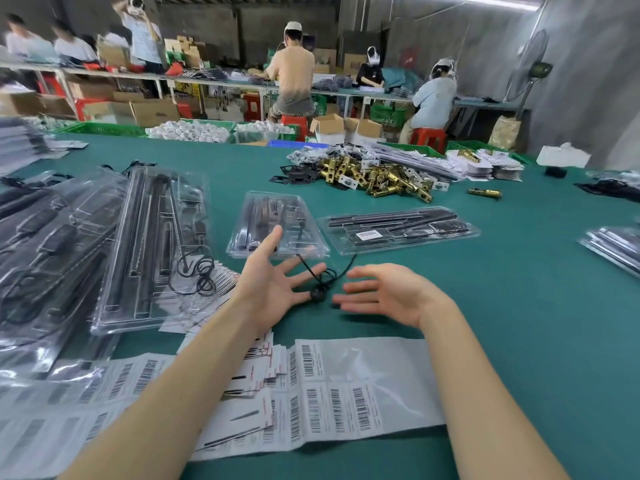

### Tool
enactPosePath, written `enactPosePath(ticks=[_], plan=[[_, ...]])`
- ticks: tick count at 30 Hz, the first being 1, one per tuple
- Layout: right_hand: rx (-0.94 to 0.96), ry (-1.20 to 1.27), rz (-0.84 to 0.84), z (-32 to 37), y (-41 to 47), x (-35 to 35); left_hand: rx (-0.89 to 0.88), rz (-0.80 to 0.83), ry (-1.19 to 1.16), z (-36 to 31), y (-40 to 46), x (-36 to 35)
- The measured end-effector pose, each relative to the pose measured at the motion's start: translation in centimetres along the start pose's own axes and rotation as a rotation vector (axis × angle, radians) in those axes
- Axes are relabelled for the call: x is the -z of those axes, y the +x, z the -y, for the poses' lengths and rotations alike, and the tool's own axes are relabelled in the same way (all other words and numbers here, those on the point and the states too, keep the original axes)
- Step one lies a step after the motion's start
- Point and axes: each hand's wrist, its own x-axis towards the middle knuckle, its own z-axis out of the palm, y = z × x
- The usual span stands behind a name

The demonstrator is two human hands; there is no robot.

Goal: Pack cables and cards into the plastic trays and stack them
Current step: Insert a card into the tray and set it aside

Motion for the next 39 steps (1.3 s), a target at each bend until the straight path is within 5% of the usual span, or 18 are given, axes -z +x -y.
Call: enactPosePath(ticks=[6, 13, 28, 34, 39], plan=[[0.210, 0.466, -0.316, 1.4, 2.5, 0.9, 0.016, -0.019, -0.108, -0.3, -0.3, 0.5], [0.076, 0.741, -0.351, 4.3, 4.7, 1.2, 0.055, -0.005, -0.110, -0.3, -0.7, 0.3], [0.215, 0.554, -0.292, 6.9, 6.7, 1.8, 0.276, 0.124, 0.187, -6.2, -1.7, 3.7], [0.167, 0.347, -0.443, 4.4, 6.5, 2.7, 0.035, 0.160, 0.057, -8.0, -2.5, 4.0], [0.194, 0.183, -0.461, 4.7, 4.6, 1.5, 0.090, 0.158, 0.105, -7.8, -3.0, 3.6]])
